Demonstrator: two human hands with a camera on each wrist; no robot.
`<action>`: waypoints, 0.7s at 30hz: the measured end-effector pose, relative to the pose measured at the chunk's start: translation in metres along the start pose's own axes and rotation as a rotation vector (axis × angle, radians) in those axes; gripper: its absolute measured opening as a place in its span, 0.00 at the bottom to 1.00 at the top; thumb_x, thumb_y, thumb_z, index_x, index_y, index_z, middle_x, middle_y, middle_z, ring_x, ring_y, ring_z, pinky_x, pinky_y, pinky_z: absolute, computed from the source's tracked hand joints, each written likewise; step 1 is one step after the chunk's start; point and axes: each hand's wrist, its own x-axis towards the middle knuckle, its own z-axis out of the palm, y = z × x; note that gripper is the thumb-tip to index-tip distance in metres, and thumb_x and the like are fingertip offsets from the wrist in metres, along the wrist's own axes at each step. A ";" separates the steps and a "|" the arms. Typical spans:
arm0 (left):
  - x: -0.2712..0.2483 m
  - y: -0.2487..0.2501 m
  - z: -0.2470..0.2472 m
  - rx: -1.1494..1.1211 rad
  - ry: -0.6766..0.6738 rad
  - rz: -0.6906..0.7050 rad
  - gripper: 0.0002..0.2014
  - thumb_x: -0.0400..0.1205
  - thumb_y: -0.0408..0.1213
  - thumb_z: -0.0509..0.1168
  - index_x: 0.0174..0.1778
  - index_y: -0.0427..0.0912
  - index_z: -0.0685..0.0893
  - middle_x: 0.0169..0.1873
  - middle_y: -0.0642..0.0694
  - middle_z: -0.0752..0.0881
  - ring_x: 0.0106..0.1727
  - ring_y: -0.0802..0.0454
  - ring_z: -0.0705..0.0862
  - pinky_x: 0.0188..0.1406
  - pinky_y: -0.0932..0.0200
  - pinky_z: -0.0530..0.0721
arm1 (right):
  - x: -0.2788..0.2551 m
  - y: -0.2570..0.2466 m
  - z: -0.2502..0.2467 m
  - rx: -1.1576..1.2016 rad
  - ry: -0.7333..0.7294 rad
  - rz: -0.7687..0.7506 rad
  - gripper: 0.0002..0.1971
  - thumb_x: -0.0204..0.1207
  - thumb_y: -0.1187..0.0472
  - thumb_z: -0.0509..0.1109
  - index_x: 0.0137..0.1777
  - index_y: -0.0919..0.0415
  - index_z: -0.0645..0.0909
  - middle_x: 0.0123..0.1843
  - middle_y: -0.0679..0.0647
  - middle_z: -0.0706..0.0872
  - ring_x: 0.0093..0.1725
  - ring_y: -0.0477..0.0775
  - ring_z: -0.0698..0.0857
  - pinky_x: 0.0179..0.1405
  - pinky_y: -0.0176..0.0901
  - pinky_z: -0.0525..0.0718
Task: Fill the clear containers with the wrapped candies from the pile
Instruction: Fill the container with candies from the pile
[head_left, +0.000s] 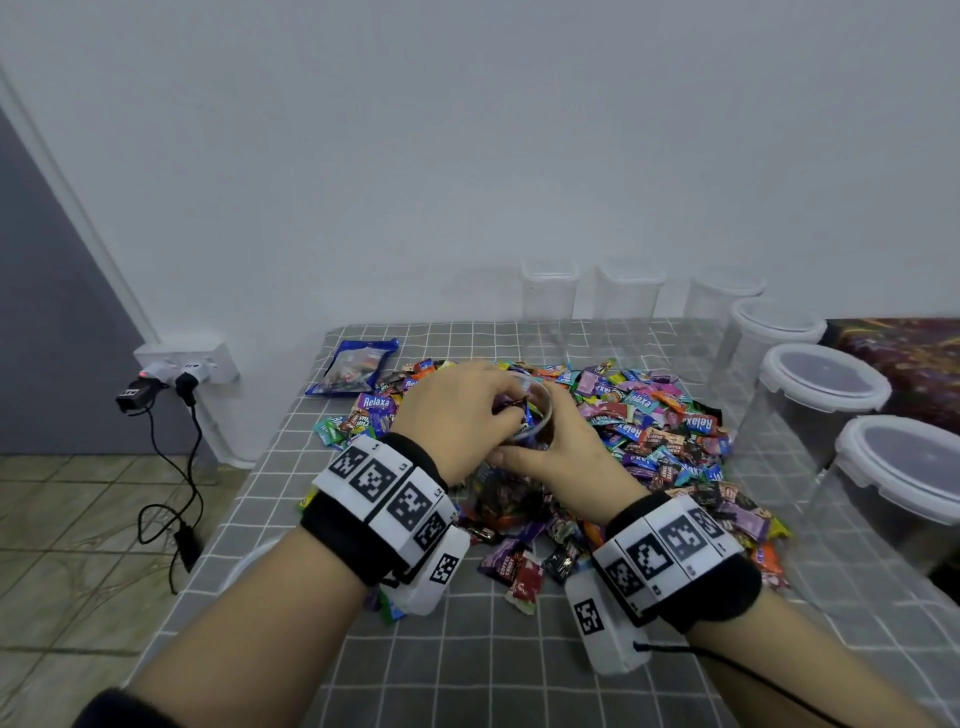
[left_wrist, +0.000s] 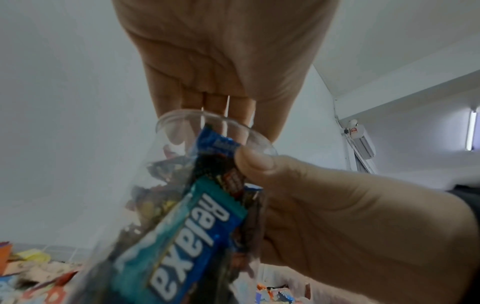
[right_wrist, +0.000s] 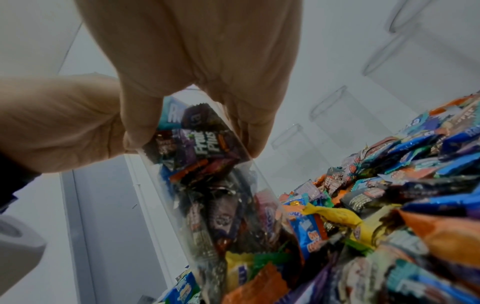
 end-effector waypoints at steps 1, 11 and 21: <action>0.001 0.000 0.000 0.022 -0.014 0.007 0.14 0.78 0.44 0.64 0.58 0.52 0.86 0.55 0.54 0.86 0.59 0.52 0.81 0.59 0.51 0.77 | 0.000 0.000 0.000 0.006 0.002 0.000 0.34 0.67 0.59 0.80 0.68 0.47 0.65 0.61 0.35 0.76 0.63 0.34 0.77 0.61 0.33 0.75; -0.007 -0.010 -0.008 -0.305 0.229 -0.098 0.10 0.82 0.40 0.62 0.55 0.49 0.87 0.53 0.53 0.87 0.56 0.55 0.82 0.59 0.54 0.79 | -0.002 -0.001 -0.003 -0.057 -0.021 0.063 0.38 0.69 0.59 0.79 0.75 0.49 0.61 0.61 0.33 0.71 0.60 0.31 0.72 0.50 0.12 0.67; -0.026 -0.031 0.009 -0.442 0.122 -0.278 0.21 0.81 0.48 0.63 0.71 0.51 0.74 0.67 0.54 0.79 0.67 0.56 0.76 0.67 0.52 0.75 | -0.013 0.029 -0.015 -0.326 0.049 0.320 0.36 0.76 0.60 0.68 0.82 0.59 0.56 0.81 0.55 0.61 0.80 0.57 0.60 0.78 0.57 0.63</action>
